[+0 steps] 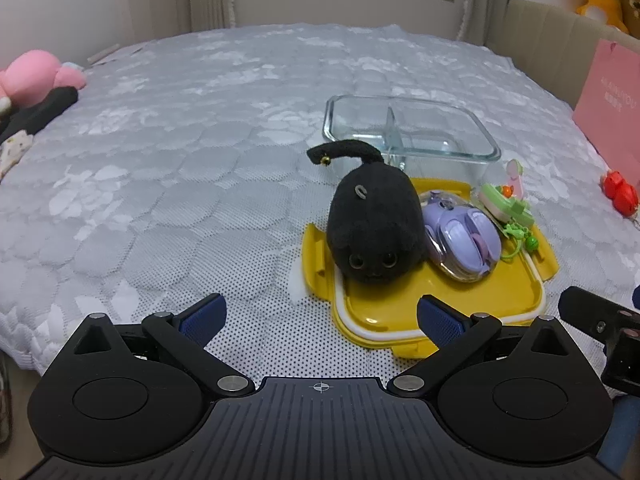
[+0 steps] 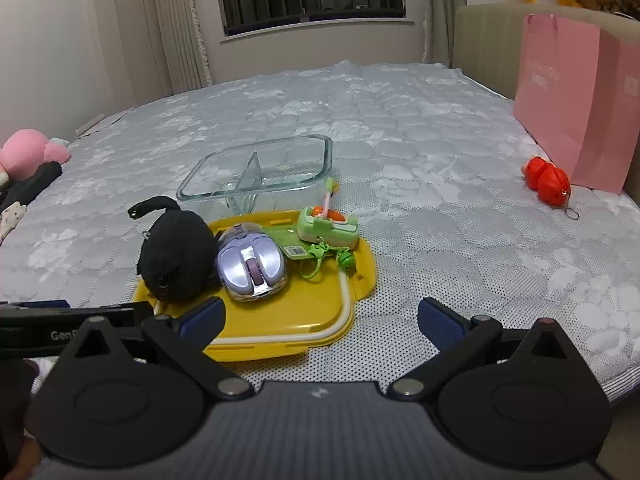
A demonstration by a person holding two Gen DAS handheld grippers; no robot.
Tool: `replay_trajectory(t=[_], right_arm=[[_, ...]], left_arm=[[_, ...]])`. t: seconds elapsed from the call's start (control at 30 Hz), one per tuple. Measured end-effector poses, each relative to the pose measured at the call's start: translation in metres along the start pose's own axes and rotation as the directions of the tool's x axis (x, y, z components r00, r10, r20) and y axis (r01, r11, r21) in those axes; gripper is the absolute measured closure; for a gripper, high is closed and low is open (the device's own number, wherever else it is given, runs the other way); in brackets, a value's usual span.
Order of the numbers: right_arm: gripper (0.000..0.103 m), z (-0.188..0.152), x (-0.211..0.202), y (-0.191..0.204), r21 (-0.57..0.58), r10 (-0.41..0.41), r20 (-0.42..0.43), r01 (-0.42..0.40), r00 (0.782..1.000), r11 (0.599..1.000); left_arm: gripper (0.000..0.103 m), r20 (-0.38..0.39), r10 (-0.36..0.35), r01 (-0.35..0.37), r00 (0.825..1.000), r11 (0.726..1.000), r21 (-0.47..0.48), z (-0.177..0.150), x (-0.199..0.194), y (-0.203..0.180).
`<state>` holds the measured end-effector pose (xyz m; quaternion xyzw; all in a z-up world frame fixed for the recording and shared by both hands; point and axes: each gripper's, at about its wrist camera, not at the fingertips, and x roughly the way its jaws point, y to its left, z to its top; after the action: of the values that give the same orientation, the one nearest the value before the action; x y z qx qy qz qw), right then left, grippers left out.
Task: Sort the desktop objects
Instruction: 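Move the left gripper toward the black plush cat on the yellow lid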
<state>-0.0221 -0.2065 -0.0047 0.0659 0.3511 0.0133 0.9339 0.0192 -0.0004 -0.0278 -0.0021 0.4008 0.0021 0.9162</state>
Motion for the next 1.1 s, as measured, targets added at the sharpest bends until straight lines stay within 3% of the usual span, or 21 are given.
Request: replay_trajectory(t=[0.47, 0.67, 0.83, 1.1], right_arm=[[0.000, 0.000, 0.008, -0.004, 0.036, 0.007, 0.001, -0.007, 1.000, 0.999], [0.000, -0.001, 0.016, -0.017, 0.131, 0.020, 0.012, -0.022, 1.000, 0.991], [0.000, 0.007, 0.020, -0.011, 0.071, -0.007, -0.002, 0.007, 1.000, 0.997], [0.000, 0.016, 0.024, 0.005, -0.024, 0.059, 0.017, -0.058, 0.998, 0.998]], left_arm=[[0.000, -0.010, 0.000, 0.001, 1.000, 1.000, 0.013, 0.004, 0.009, 0.000], [0.000, -0.018, 0.000, 0.000, 1.000, 1.000, 0.027, 0.005, 0.013, -0.001], [0.000, -0.027, -0.001, 0.002, 1.000, 0.999, 0.034, 0.008, 0.018, -0.001], [0.000, -0.018, -0.002, 0.002, 1.000, 0.999, 0.034, 0.016, 0.019, 0.001]])
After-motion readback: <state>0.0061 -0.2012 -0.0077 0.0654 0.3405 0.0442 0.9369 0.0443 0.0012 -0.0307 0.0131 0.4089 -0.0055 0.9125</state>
